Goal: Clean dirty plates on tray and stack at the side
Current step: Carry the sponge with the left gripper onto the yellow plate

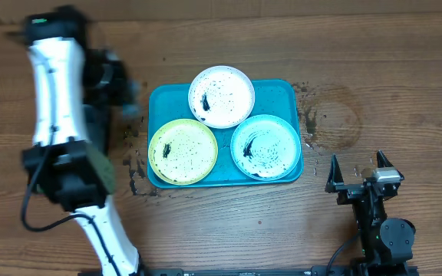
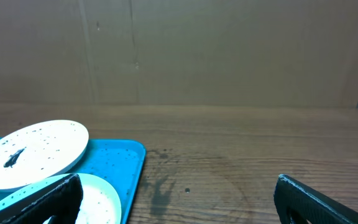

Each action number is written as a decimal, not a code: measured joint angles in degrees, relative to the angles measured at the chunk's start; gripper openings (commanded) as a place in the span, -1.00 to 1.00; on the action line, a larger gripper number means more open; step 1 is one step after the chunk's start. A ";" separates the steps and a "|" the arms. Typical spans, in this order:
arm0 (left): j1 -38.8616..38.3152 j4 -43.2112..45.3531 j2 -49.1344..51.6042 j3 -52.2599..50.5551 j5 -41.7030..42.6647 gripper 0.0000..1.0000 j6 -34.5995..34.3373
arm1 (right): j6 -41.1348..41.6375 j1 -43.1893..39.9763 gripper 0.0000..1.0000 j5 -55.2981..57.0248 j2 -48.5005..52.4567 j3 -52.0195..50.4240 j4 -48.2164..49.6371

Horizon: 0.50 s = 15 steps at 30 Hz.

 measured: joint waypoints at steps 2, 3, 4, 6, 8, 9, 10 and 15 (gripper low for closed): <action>-4.70 1.11 0.00 -3.23 0.24 -0.91 0.46 | 0.00 0.00 1.00 -0.02 0.00 0.00 -0.02; -6.97 2.19 0.00 -5.05 0.26 -0.92 0.61 | -0.02 -0.02 1.00 -0.02 0.00 0.00 0.00; -9.79 4.48 0.00 -7.56 0.35 -0.92 0.61 | -0.02 0.00 1.00 -0.02 0.00 0.00 -0.02; -15.50 9.40 0.00 -12.85 0.72 -0.92 0.63 | -0.02 0.00 1.00 -0.02 0.00 0.00 0.00; -18.47 13.25 -0.22 -16.87 0.87 -0.92 0.52 | -0.04 0.00 1.00 -0.02 0.00 0.00 -0.07; -19.82 15.61 -0.22 -19.23 0.85 -0.92 0.35 | -0.02 0.00 1.00 -0.02 0.00 0.00 0.02; -20.68 16.87 -0.22 -20.68 0.87 -0.91 0.09 | -0.02 0.00 1.00 0.00 0.00 0.00 -0.04; -22.21 19.87 -0.20 -26.93 -0.50 -0.91 -2.19 | -0.04 0.00 1.00 -0.02 0.00 0.00 -0.02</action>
